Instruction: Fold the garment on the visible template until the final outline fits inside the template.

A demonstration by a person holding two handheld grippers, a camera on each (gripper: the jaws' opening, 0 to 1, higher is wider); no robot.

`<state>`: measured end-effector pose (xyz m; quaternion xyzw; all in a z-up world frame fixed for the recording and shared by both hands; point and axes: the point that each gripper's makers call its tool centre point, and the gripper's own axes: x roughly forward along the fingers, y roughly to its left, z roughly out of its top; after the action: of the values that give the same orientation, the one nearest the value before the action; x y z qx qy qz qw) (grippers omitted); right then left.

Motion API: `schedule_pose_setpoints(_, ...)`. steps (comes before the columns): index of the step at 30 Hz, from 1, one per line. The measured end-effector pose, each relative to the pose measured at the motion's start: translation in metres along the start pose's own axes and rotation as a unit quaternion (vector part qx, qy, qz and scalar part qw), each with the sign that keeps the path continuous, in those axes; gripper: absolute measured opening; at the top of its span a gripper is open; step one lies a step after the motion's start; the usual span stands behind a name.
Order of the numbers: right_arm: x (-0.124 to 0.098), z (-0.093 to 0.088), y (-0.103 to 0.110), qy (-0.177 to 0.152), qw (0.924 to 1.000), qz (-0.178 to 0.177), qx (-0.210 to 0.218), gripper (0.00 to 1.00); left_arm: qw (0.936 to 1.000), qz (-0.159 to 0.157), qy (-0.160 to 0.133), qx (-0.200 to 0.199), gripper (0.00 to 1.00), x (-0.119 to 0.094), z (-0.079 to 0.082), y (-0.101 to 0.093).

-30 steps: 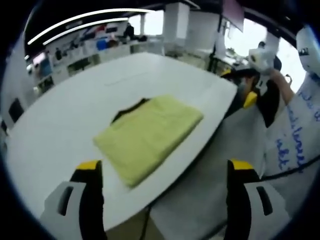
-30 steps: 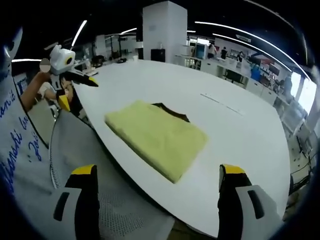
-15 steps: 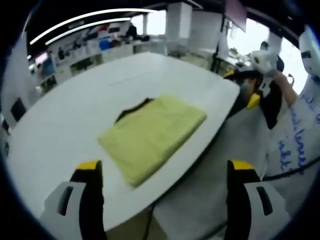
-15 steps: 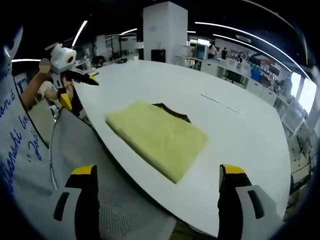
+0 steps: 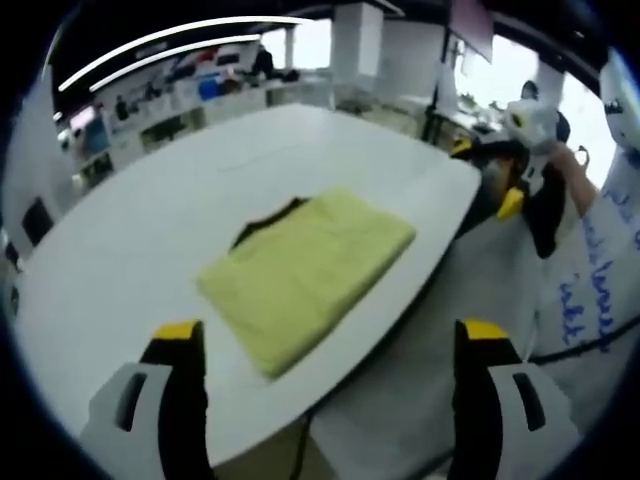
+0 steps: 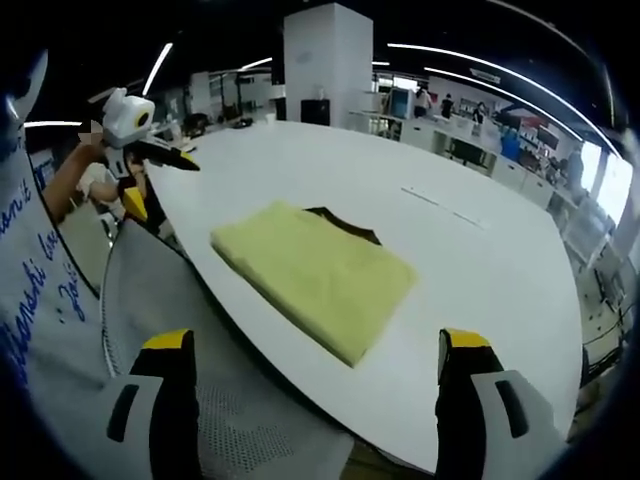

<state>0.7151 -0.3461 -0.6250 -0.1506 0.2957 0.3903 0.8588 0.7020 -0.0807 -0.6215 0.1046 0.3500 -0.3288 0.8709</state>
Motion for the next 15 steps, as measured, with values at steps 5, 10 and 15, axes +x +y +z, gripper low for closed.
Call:
schedule_pose_setpoints(5, 0.0031, 0.0002, 0.0018, 0.003, 1.0, 0.004, -0.003, 1.0, 1.0, 0.002, 0.004, 0.001, 1.0, -0.0018, -0.0028, 0.0009)
schedule_pose_setpoints(10, 0.0053, -0.002, 0.0033, 0.008, 0.9999, 0.007, -0.005, 1.0, 1.0, 0.002, 0.006, -0.003, 1.0, -0.0017, -0.0059, 0.0024)
schedule_pose_setpoints(15, 0.0061, -0.0025, 0.0043, 0.008, 0.9999, 0.009, -0.004, 1.0, 0.9999, 0.002, 0.009, -0.006, 1.0, -0.0009, -0.0081, 0.0026)
